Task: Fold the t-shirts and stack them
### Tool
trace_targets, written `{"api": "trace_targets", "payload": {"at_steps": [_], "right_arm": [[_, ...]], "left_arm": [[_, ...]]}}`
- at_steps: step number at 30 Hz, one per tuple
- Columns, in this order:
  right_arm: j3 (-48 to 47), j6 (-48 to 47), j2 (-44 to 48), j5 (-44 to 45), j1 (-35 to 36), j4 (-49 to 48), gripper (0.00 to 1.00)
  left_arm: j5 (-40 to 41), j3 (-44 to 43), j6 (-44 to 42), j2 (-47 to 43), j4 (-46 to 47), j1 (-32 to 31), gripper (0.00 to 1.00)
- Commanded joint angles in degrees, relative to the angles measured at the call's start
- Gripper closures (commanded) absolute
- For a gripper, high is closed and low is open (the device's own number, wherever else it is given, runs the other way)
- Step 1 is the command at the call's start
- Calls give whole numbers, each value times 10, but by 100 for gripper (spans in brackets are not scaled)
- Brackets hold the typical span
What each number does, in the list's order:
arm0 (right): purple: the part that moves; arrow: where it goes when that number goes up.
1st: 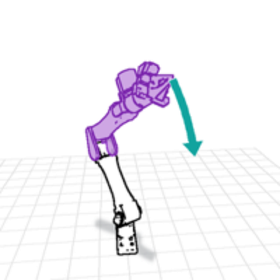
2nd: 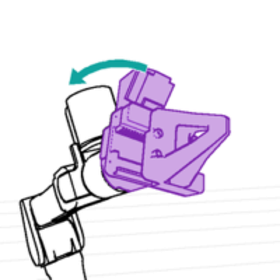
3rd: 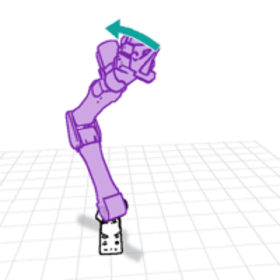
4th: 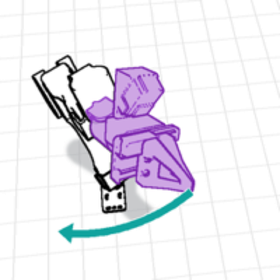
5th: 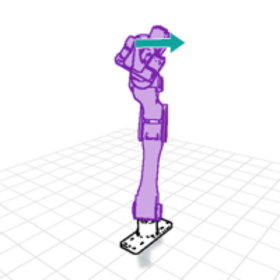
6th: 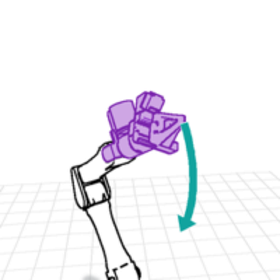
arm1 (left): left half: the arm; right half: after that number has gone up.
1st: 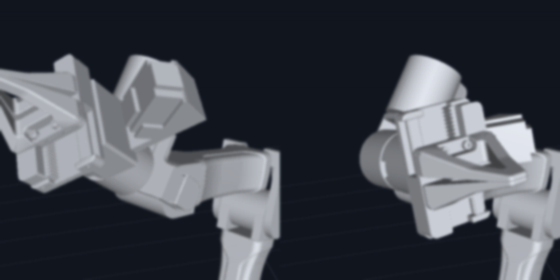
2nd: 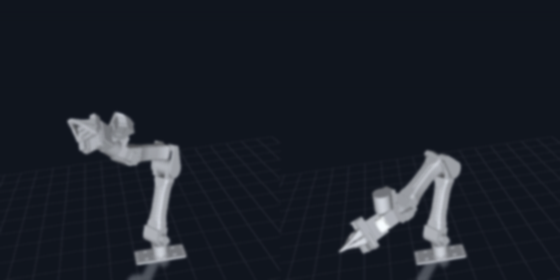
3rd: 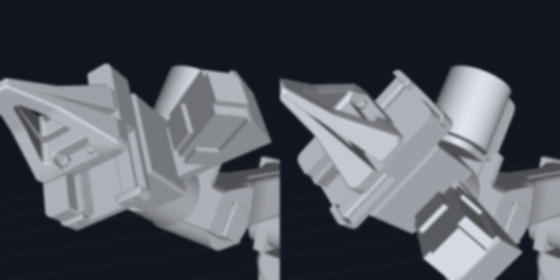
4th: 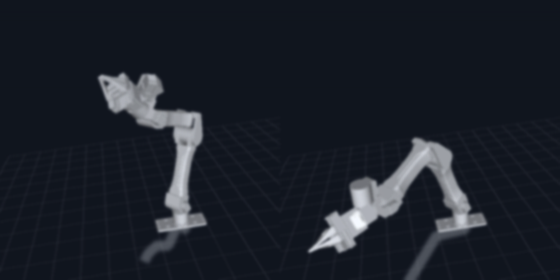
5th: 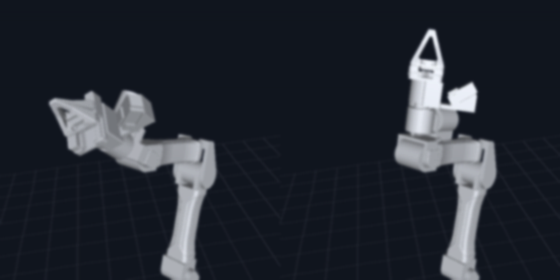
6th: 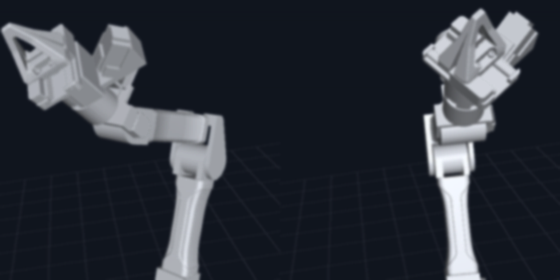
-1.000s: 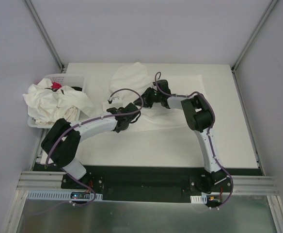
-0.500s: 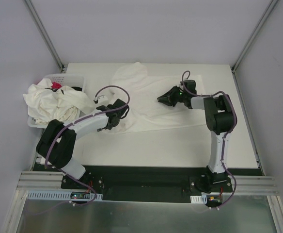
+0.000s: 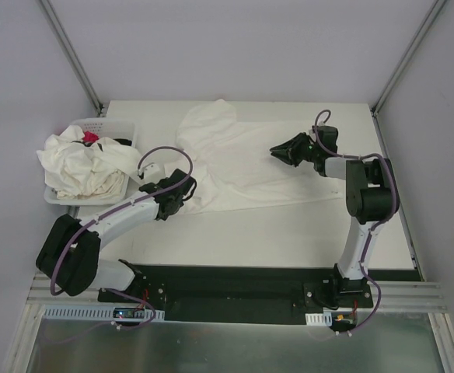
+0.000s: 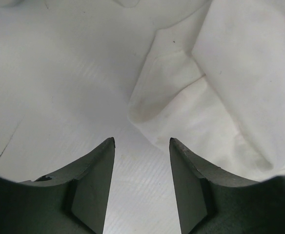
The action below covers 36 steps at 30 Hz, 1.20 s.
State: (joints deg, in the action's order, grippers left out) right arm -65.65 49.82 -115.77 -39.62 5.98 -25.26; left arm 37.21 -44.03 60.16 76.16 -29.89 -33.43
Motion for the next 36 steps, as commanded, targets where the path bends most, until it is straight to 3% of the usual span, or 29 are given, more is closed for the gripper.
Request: {"api": "trace_targets", "payload": {"at_steps": [1,21,22,24,29,30,36], "right_arm": [[10,10,53,-18,-16,-40,75],[39,37,89,-38,-72,-76,75],[39,36,90,-39,-75,-76,74],[42,37,92,-39,-78,-78,75],[50,39,92,-43,-92,-82,75],[51,40,91,-44,-94,-83,75],[52,43,89,-46,-106,-88,75]], "left_arm": [[-8,-10,14,30,12,-5,52],[-21,-41,-7,116,40,-5,59],[-21,-40,-7,117,40,-5,60],[-25,-38,-6,122,40,-5,74],[-35,-33,-1,134,39,-5,89],[-39,-32,0,139,39,-5,100],[-67,-26,0,138,32,-5,100]]}}
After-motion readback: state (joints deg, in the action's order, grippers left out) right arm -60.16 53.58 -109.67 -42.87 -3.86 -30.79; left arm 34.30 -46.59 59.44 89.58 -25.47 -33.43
